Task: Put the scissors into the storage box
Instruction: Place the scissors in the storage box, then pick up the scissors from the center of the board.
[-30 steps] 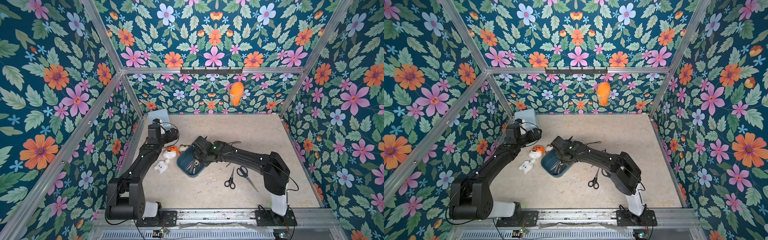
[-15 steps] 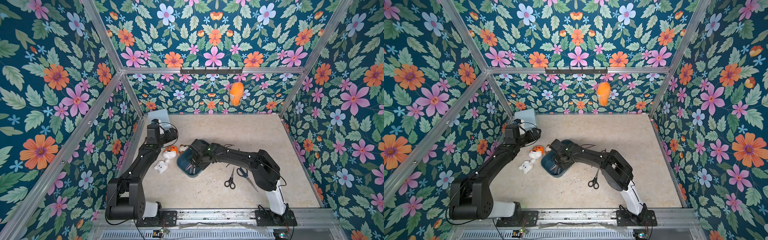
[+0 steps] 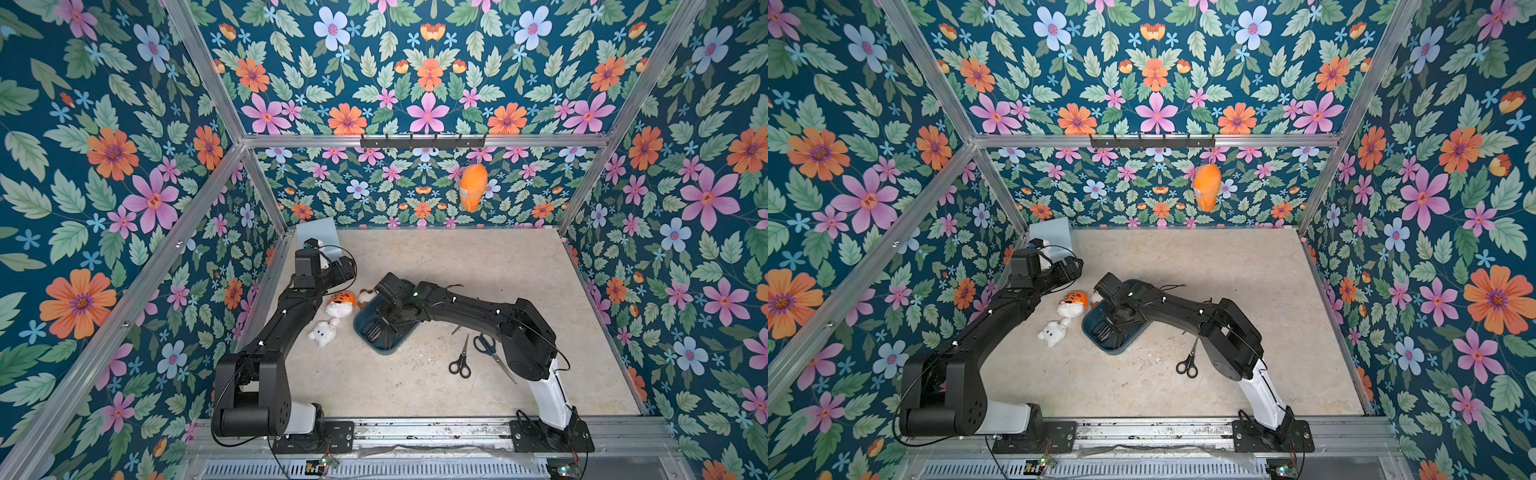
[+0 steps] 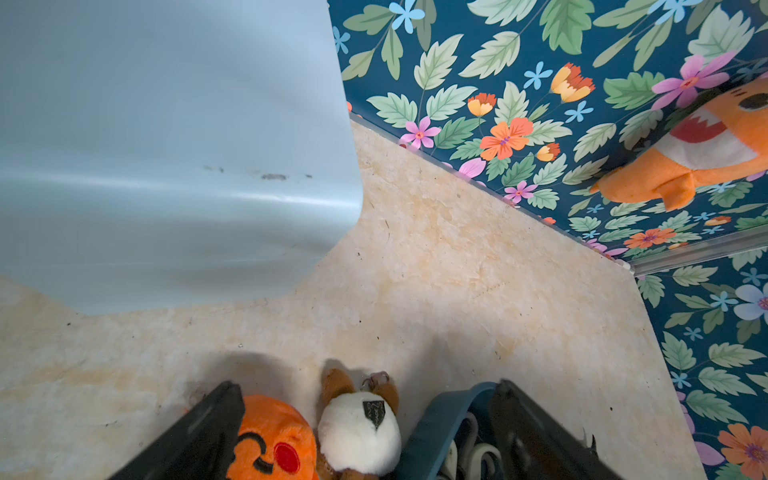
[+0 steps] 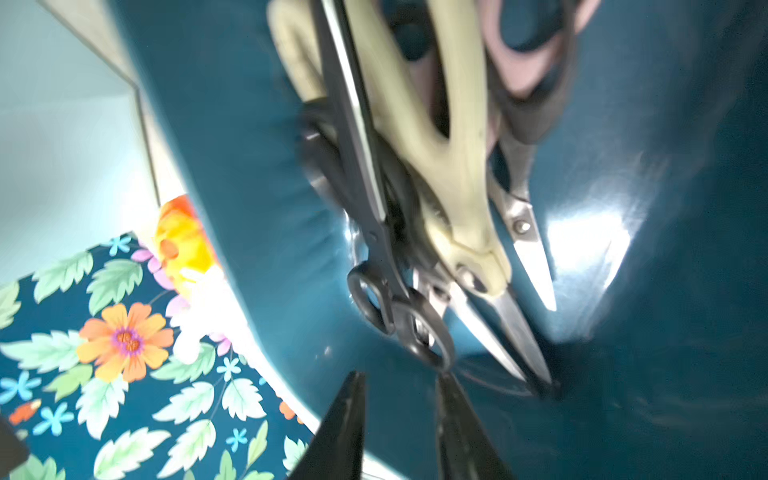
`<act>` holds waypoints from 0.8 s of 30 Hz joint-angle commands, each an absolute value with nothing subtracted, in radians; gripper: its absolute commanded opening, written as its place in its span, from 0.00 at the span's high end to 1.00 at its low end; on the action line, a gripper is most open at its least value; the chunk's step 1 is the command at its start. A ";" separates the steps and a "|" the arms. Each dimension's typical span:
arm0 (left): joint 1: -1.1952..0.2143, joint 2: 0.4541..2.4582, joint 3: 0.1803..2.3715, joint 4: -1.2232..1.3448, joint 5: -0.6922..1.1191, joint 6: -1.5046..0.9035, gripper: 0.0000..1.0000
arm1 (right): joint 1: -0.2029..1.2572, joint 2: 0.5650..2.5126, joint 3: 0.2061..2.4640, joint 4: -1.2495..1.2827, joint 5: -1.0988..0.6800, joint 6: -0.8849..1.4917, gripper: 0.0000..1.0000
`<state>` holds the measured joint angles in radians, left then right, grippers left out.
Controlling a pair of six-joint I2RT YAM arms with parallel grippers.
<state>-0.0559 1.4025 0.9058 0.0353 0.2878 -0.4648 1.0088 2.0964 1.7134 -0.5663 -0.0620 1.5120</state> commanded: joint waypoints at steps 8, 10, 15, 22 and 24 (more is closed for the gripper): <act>-0.054 1.419 0.894 0.075 0.315 -0.461 0.02 | 0.910 1.904 1.626 -0.599 0.158 1.311 0.59; -0.054 1.423 0.891 0.082 0.328 -0.460 0.02 | 0.861 1.845 1.545 -0.583 0.174 1.285 0.59; -0.061 1.433 0.884 0.097 0.368 -0.456 0.02 | 0.725 1.709 1.382 -0.578 0.194 1.184 0.59; -0.109 1.458 0.886 0.096 0.392 -0.438 0.03 | 0.521 1.583 1.290 -0.734 0.208 1.036 0.62; -0.125 1.460 0.891 0.089 0.394 -0.439 0.03 | 0.479 1.567 1.270 -0.753 0.210 0.996 0.63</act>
<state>-0.1127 1.4586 0.8825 0.0765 0.3740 -0.4572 0.5110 1.5822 1.2858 -0.6754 0.1909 1.0904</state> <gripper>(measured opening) 0.974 0.377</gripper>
